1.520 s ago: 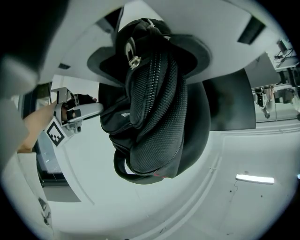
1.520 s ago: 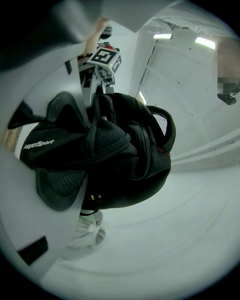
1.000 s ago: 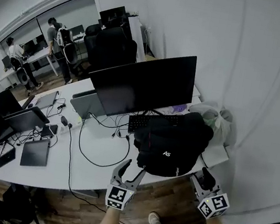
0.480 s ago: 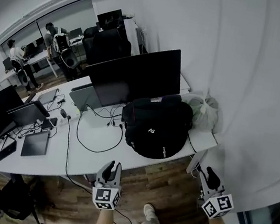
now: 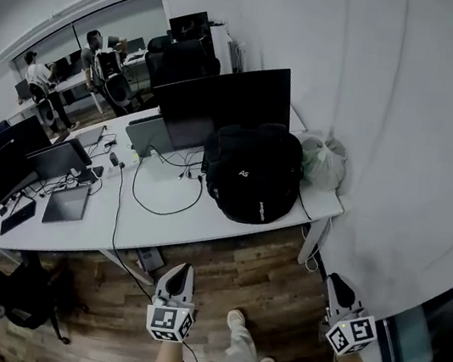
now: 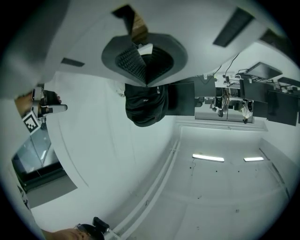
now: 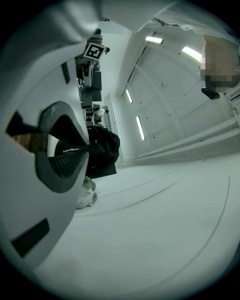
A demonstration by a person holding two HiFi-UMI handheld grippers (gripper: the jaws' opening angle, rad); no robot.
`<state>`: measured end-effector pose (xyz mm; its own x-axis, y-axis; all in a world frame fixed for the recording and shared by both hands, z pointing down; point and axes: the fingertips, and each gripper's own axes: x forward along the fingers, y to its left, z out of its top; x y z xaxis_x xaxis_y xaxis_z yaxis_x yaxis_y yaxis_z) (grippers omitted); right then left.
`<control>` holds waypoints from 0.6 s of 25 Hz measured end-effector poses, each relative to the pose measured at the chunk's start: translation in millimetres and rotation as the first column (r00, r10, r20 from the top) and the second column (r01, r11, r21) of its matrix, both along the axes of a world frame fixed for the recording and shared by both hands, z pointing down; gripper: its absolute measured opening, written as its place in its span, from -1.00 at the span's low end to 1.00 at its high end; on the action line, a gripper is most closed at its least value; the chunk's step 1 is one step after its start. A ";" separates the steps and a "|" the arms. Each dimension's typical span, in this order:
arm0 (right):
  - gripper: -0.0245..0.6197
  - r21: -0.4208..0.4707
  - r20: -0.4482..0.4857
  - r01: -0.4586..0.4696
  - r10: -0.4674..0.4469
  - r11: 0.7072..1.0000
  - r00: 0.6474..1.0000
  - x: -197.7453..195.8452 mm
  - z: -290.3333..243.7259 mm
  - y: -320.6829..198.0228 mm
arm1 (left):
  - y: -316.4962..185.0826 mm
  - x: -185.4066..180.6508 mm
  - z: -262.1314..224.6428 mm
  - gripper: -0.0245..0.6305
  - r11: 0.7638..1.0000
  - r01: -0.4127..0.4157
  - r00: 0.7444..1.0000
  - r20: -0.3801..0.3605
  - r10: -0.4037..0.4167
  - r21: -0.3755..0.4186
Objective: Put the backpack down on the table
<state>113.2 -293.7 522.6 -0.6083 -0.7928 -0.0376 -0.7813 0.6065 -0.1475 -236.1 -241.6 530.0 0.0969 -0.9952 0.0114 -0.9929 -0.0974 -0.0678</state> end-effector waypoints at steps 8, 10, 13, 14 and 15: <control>-0.78 -0.013 0.009 0.004 -0.004 1.000 1.000 5.9 4.3 49.6 | 66.5 0.7 -1.4 -0.90 1.000 0.015 1.000 -0.016 -0.015 0.006; -0.78 -0.015 0.009 0.005 -0.004 1.000 1.000 1.3 1.8 58.6 | 76.7 -3.7 0.2 -0.90 1.000 0.016 1.000 -0.026 -0.016 0.000; -0.78 -0.019 0.000 0.001 -0.001 1.000 1.000 -3.7 1.4 71.8 | 87.5 -5.5 5.6 -0.90 1.000 0.005 0.999 -0.041 -0.005 -0.007; -0.78 -0.023 0.000 -0.003 0.003 1.000 1.000 -5.9 2.2 75.5 | 90.9 -5.8 5.8 -0.90 1.000 0.001 0.999 -0.049 -0.002 -0.004; -0.78 -0.029 0.003 -0.008 0.008 1.000 1.000 -9.1 2.6 79.9 | 94.9 -6.3 4.2 -0.90 1.000 -0.002 0.998 -0.057 0.002 0.002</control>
